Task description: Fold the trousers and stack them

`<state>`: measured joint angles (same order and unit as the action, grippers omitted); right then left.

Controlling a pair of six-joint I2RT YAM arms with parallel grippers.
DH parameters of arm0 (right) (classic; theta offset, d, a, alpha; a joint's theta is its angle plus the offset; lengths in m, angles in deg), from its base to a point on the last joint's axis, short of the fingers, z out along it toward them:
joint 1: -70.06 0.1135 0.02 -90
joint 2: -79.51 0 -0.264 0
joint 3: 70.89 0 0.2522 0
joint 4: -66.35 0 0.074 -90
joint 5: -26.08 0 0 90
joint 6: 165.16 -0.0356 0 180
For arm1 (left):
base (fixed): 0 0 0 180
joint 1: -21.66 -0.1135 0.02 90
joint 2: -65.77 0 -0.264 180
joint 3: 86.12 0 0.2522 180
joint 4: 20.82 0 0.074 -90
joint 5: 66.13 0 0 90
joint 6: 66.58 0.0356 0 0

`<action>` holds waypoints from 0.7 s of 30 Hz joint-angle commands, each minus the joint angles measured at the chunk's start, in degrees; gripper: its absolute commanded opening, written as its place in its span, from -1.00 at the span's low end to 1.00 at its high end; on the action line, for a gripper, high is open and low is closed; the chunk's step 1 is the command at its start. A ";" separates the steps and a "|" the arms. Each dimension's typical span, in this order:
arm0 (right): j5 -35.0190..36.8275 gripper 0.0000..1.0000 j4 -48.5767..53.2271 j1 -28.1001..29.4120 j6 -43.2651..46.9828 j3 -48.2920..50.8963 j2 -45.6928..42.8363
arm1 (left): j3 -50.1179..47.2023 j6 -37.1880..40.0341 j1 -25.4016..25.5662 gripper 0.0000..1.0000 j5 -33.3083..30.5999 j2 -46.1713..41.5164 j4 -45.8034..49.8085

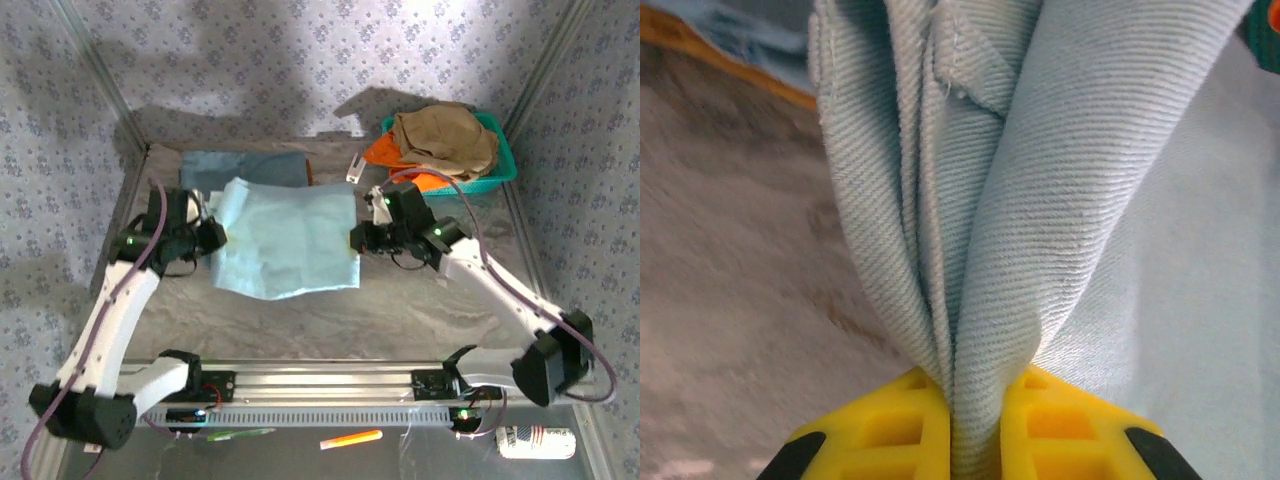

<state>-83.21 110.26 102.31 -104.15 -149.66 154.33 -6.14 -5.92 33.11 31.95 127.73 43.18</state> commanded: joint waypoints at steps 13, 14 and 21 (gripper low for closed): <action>1.52 -1.00 -6.27 -1.17 0.85 -33.98 34.90 | 19.39 10.01 -18.60 -1.00 -0.45 26.36 -15.56; 0.84 -1.00 -5.53 -1.40 1.15 -36.45 36.72 | 20.54 10.01 -19.34 -1.00 0.41 27.89 -15.57; -3.17 -1.00 0.74 -4.02 1.95 -54.68 51.03 | 27.42 10.51 -21.70 -1.00 1.77 38.27 -15.91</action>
<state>-85.50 106.55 100.47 -103.82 -198.21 202.62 17.07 3.91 12.91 35.03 164.08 31.90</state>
